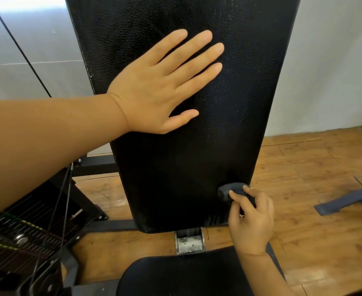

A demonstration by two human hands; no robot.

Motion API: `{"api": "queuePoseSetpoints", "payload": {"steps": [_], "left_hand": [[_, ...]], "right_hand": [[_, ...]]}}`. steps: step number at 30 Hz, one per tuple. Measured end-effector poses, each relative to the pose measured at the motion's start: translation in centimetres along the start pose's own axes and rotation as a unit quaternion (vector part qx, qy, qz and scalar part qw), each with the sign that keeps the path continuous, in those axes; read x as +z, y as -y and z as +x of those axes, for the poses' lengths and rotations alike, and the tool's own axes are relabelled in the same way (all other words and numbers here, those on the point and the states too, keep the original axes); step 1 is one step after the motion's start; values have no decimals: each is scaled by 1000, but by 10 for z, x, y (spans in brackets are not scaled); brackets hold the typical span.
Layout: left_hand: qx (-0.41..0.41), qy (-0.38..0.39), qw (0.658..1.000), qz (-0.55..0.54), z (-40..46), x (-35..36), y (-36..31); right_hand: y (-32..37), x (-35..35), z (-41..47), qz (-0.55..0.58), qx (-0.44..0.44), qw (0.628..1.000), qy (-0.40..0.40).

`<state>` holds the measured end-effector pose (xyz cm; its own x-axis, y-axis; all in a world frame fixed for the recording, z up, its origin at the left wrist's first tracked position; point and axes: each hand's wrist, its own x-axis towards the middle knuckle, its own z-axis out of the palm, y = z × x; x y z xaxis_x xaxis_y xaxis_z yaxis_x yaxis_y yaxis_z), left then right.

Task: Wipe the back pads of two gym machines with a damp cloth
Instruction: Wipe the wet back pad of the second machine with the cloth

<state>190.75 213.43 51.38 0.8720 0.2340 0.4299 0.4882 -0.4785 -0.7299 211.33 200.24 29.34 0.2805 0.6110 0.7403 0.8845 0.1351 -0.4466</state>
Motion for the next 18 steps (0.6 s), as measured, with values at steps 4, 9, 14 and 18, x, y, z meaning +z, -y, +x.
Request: {"api": "queuePoseSetpoints", "payload": {"steps": [4,9,14,18], "left_hand": [[0,6,1000,0,0,0,0],[-2,6,1000,-1,0,-1,0],[-2,12,1000,-1,0,-1,0],[-6,19,1000,-6,0,-2,-1]], "right_hand": [[11,10,-3,-3,-27,1000,-12],[-1,15,-33,-30,-94,994,38],[-1,17,-36,-33,-85,993,69],[15,17,-20,4,-67,997,34]]}}
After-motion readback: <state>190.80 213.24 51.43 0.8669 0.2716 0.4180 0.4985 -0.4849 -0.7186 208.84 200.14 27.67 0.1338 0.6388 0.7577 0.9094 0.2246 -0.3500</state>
